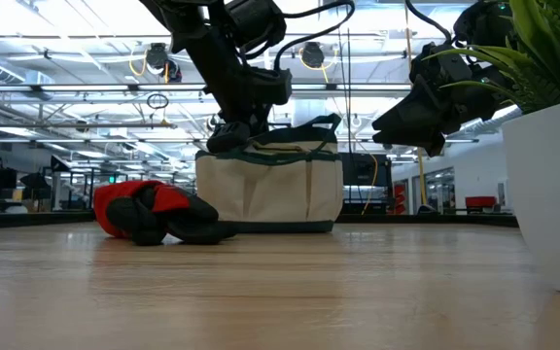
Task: Pick & Place Garden tools in Gardening bag
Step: Put the blue fruit pruner into the gardening bag
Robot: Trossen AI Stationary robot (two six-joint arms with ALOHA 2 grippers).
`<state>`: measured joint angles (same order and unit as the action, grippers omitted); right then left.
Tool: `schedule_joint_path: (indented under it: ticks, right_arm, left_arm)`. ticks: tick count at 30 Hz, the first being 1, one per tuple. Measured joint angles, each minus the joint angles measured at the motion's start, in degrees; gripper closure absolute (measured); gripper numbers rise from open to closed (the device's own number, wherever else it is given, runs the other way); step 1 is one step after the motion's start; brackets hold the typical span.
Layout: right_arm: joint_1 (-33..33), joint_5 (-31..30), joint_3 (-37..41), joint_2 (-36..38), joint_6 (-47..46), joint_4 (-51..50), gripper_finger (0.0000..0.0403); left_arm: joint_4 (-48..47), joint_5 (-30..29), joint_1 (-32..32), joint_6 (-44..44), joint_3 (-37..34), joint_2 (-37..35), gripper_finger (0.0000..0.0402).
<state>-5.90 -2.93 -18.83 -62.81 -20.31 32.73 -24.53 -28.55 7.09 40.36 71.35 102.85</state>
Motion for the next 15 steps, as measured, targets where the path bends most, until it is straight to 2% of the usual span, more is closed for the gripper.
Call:
schedule_joint_path:
  ticks: [15]
  right_arm:
    - [0.00,-0.01,0.00,0.01,3.50,0.00,0.0245]
  left_arm:
    - [0.26,-2.77,-1.60,2.03,-0.04,0.09,0.0339]
